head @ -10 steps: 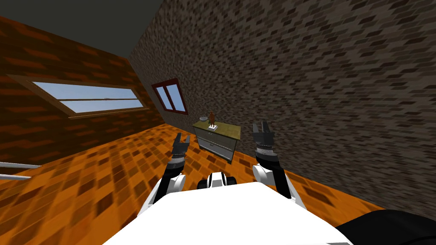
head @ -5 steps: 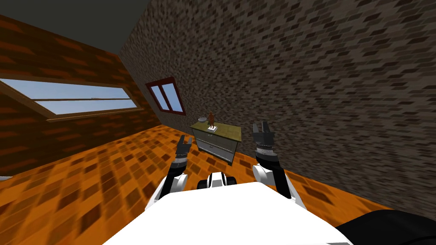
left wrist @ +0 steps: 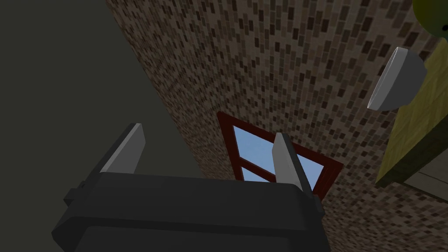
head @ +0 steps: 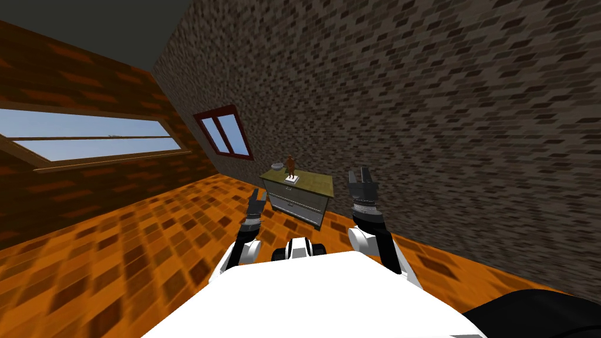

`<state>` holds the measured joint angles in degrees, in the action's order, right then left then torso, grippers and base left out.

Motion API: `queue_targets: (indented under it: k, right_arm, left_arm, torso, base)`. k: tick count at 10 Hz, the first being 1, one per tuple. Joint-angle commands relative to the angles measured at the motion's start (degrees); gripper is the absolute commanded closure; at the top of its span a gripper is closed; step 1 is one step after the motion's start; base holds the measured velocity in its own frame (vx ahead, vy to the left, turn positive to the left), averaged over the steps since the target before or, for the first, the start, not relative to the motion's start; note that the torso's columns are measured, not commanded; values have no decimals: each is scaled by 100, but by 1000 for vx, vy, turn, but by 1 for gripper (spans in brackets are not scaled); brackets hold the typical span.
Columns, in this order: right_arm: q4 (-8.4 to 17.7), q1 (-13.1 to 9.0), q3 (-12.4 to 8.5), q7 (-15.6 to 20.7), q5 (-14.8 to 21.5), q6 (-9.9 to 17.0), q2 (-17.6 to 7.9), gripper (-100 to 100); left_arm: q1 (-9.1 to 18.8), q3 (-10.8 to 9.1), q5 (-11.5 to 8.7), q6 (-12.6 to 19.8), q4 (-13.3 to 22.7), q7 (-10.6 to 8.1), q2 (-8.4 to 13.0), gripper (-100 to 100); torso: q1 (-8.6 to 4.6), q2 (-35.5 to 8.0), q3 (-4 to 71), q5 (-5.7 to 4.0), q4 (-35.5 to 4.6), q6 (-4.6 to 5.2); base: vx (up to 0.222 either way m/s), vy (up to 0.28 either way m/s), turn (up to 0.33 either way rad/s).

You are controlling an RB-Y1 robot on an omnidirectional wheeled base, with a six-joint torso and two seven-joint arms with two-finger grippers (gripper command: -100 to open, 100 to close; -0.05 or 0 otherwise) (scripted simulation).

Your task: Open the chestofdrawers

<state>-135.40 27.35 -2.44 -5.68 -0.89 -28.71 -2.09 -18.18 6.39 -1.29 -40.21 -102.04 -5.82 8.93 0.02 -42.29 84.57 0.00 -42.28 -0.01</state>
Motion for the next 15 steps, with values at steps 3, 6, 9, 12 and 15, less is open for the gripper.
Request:
queue_targets:
  k: [3,6,9,12,15]
  right_arm:
    - [0,0,0,0,0,0,0,0]
    - [0,0,0,0,0,0,0,0]
    - [0,0,0,0,0,0,0,0]
    - [0,0,0,0,0,0,0,0]
    - [0,0,0,0,0,0,0,0]
  left_arm:
    - [202,48,-24,-279,673,68,15,-100]
    - [393,102,-36,-552,1196,135,12,-100]
    - [484,130,-40,-693,1626,166,7,-100]
    - [653,189,-44,-979,2203,225,-6,-100]
    - [731,218,-43,-1124,2595,252,-15,-100]
  torso:
    - [-3,7,3,-1,1,2]
    - [-2,-4,-3,0,-2,0]
    - [-5,2,0,-1,0,2]
    - [2,-1,-1,0,-1,0]
    - [-5,3,1,-1,0,2]
  base:
    - [80,28,-55]
    - [69,31,-70]
    - [65,19,-48]
    - [66,21,-68]
    - [67,11,-44]
